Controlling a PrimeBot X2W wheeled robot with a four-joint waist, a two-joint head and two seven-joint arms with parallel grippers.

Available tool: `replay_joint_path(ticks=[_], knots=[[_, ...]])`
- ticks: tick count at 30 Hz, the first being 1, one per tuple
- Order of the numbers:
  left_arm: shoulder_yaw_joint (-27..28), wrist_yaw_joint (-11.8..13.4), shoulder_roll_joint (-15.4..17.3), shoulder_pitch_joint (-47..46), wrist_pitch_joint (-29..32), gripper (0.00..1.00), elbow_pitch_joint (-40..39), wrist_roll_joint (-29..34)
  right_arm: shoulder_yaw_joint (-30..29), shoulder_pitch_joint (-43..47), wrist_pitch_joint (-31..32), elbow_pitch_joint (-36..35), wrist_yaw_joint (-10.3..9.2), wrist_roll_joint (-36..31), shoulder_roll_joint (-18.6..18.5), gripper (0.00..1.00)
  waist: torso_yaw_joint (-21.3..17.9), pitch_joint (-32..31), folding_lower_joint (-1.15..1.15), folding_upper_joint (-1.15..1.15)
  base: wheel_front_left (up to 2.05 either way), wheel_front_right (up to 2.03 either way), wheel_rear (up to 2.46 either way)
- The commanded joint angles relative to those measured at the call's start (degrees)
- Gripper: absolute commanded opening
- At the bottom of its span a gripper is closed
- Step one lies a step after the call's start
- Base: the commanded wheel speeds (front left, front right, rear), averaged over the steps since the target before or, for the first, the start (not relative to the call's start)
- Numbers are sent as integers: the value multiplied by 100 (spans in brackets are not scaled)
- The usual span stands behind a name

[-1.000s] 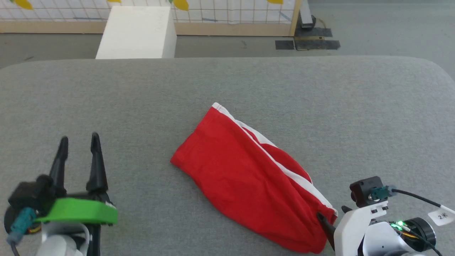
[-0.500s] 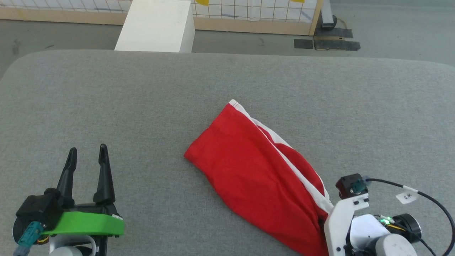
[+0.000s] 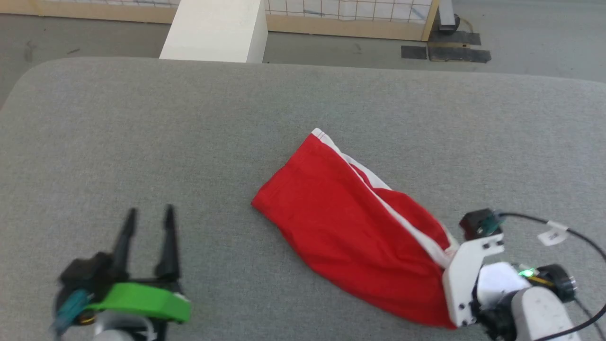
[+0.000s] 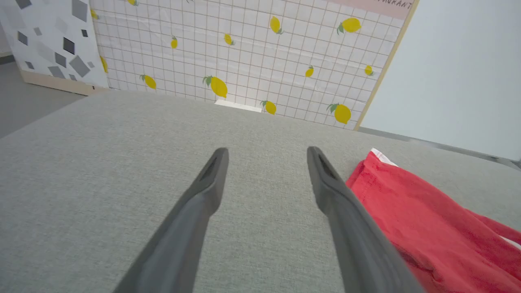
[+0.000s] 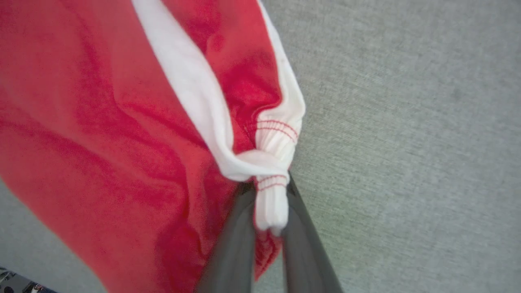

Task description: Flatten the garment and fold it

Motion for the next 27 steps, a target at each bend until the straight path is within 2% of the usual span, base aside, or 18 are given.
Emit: replay_joint_path(ticks=[1, 5, 8, 9, 13, 19, 23, 24, 25, 26, 27], knots=[[-155, -53, -33, -177, 185, 100, 60, -79, -125, -128, 57, -18, -12, -120, -44, 0, 41, 53, 0, 57, 0, 0, 0], [-668, -103, 6, -746, 1190, 100, 325, -314, -259, -331, 215, -239, -12, -229, -44, 0, 67, 173, 0, 57, 0, 0, 0], [-989, -113, 26, -1346, 2211, 100, 698, -458, -234, -434, 314, -393, -12, -243, -44, 0, 18, 283, 0, 57, 0, 0, 0], [-1149, -102, 22, -1712, 2900, 100, 988, -527, -170, -475, 331, -470, -12, -188, -44, 0, -59, 355, 0, 57, 0, 0, 0], [-1502, -94, 111, -2436, 4091, 100, 1520, -450, 75, -496, 344, -592, -12, -59, -44, 0, -271, 540, 0, 57, 0, 0, 0], [-1889, -111, 195, -3010, 5015, 100, 1994, -380, 289, -509, 317, -692, -12, 44, -44, 0, -569, 787, 0, 57, 0, 0, 0], [-2049, -114, 280, -3066, 5477, 98, 2244, -374, 338, -532, 264, -688, -12, 76, -44, 0, -732, 869, 0, 57, 0, 0, 0], [-2066, -116, 282, -3048, 5535, 47, 2278, -405, 342, -533, 247, -682, -12, 80, -44, 0, -752, 876, 0, 57, 0, 0, 0], [-2080, -118, 289, -3022, 5550, 21, 2299, -433, 341, -528, 228, -674, -12, 89, -44, 0, -772, 881, 0, 57, 0, 0, 0], [-2091, -120, 298, -2994, 5540, 0, 2310, -457, 342, -522, 214, -669, -12, 95, -44, 0, -785, 882, 0, 57, 0, 0, 0], [-2090, -123, 296, -2943, 5559, 0, 2336, -530, 341, -512, 197, -663, -12, 102, -44, 0, -796, 880, 0, 57, 0, 0, 0]])
